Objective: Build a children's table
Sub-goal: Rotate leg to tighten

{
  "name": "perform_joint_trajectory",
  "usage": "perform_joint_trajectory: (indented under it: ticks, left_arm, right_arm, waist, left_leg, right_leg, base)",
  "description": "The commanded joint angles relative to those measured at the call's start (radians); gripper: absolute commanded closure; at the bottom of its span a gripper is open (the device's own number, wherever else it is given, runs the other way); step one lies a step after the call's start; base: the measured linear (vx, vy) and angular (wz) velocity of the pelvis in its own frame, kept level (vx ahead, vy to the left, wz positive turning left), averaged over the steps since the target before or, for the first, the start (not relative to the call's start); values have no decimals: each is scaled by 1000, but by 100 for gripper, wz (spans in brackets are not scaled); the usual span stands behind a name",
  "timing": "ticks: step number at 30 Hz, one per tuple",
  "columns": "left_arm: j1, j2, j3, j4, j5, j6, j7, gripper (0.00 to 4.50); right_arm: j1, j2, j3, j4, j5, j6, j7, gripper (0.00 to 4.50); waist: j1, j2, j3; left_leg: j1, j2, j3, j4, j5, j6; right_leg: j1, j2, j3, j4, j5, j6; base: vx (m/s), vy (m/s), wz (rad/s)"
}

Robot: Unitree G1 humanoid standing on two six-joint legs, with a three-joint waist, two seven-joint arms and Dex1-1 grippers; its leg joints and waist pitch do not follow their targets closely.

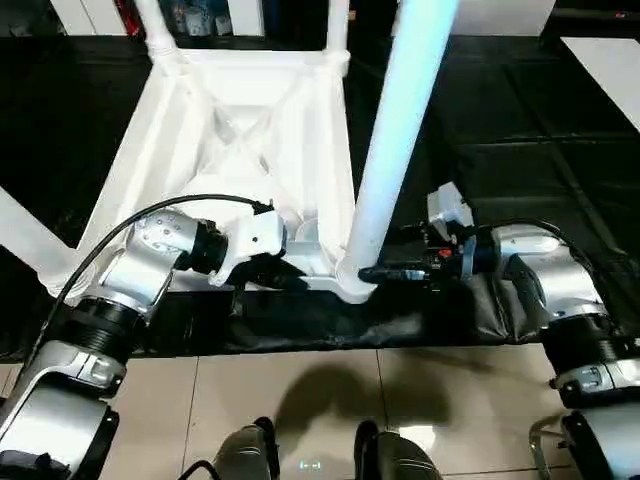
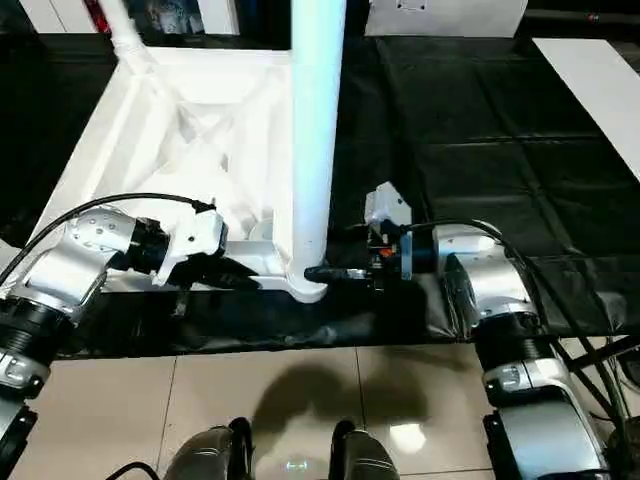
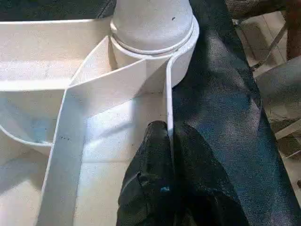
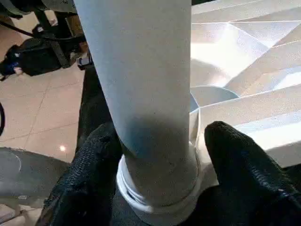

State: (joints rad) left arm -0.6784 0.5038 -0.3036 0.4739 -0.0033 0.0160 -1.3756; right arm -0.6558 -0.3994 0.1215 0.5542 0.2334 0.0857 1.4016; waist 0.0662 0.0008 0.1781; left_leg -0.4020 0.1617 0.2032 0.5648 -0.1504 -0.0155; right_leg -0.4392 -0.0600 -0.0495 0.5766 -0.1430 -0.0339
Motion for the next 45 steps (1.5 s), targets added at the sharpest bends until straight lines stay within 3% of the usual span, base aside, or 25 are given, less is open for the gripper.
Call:
perform_joint_trajectory:
  ticks: [1,10,15,18,20,24,25,27,28,30,31,34,36,39,40,43,45]
  left_arm:
    - [14,-8,-55,-33,8,-15,-54,450]
    - [16,-8,-55,-38,6,-12,-53,450]
    - [12,-9,-51,-28,10,-1,-41,450]
    - [-3,-30,-37,-7,19,44,18,450]
    - [-26,-55,-22,20,25,74,74,450]
    - [-88,-129,5,92,48,128,220,450]
    - [-118,-179,15,124,56,162,300,450]
    - [-130,-200,18,137,58,172,329,450]
    - [-153,-239,28,161,61,199,390,450]
    - [-173,-268,35,178,63,221,434,450]
    - [-196,-298,44,199,69,241,482,450]
    - [-222,-334,55,227,78,260,545,450]
    - [-253,-392,67,255,92,284,630,450]
    - [-260,-425,71,259,95,292,661,450]
    - [-258,-432,72,254,94,291,664,450]
    - [-240,-414,62,233,95,286,639,450]
    - [-231,-402,59,227,97,280,629,450]
  right_arm:
    - [-10,4,4,1,11,1,13,180]
    - [-12,9,22,11,16,12,56,248]
    - [-1,10,18,-4,21,27,54,258]
    - [28,24,12,-58,23,89,-14,260]
    - [47,46,12,-89,2,117,-101,260]
    - [75,120,9,-121,-67,170,-331,260]
    - [80,180,-4,-139,-87,209,-456,260]
    - [79,203,-8,-144,-97,228,-506,260]
    - [70,245,-14,-146,-128,261,-613,260]
    - [59,282,-25,-144,-146,293,-701,260]
    - [51,321,-38,-147,-162,320,-800,261]
    - [42,375,-59,-145,-174,333,-920,261]
    - [26,487,-109,-136,-170,333,-1103,261]
    - [30,543,-119,-133,-165,290,-1158,261]
    - [33,557,-123,-137,-162,284,-1160,205]
    - [37,539,-132,-145,-156,270,-1143,189]
    - [43,521,-130,-150,-159,266,-1132,168]
  waist:
    - [-1,-3,-83]
    - [1,-2,-85]
    - [2,-3,-87]
    - [3,-3,-87]
    - [4,-4,-86]
    - [-7,-8,-73]
    - [-14,-8,-71]
    - [-20,-11,-69]
    - [-22,-7,-71]
    - [-29,-7,-69]
    - [-32,-11,-70]
    - [-33,-7,-73]
    - [-34,-3,-77]
    - [-32,0,-83]
    - [-31,0,-85]
    - [-29,-1,-89]
    - [-29,-1,-89]
  left_leg:
    - [34,77,-28,-58,-172,103]
    - [34,77,-28,-56,-153,116]
    - [34,77,-27,-55,-151,113]
    - [33,77,-27,-55,-138,117]
    - [34,77,-28,-56,-157,109]
    - [37,69,-39,-68,-270,31]
    - [39,68,-42,-70,-292,16]
    - [41,64,-47,-71,-325,5]
    - [43,63,-49,-70,-336,5]
    - [48,59,-49,-69,-356,-3]
    - [42,57,-52,-71,-350,-1]
    - [45,60,-51,-72,-337,7]
    - [47,62,-49,-73,-330,2]
    - [43,65,-46,-76,-300,9]
    - [41,65,-42,-75,-280,16]
    - [37,61,-36,-69,-233,48]
    - [34,59,-34,-66,-202,69]
  right_leg:
    - [59,-93,52,-51,-226,-274]
    - [60,-92,51,-49,-208,-277]
    - [61,-92,51,-47,-200,-279]
    - [61,-91,52,-46,-191,-280]
    - [59,-91,51,-50,-228,-270]
    - [53,-98,50,-79,-491,-189]
    - [51,-99,51,-84,-535,-172]
    - [49,-103,48,-95,-612,-141]
    - [49,-105,47,-101,-638,-125]
    - [39,-100,45,-105,-664,-116]
    - [45,-103,43,-106,-675,-105]
    - [41,-102,44,-111,-638,-99]
    - [37,-100,47,-104,-576,-120]
    - [45,-98,49,-92,-437,-153]
    - [48,-95,50,-86,-367,-170]
    - [57,-95,54,-74,-249,-204]
    - [60,-94,54,-71,-220,-215]
  base:
    - [0,0,0]
    - [0,0,0]
    - [0,0,0]
    - [0,0,0]
    - [0,0,0]
    - [-15,2,-1]
    - [-54,15,-6]
    - [-27,7,-3]
    - [0,0,0]
    - [0,0,0]
    - [0,0,0]
    - [0,0,0]
    - [0,0,0]
    - [0,0,0]
    - [0,0,0]
    - [0,0,0]
    - [0,0,0]
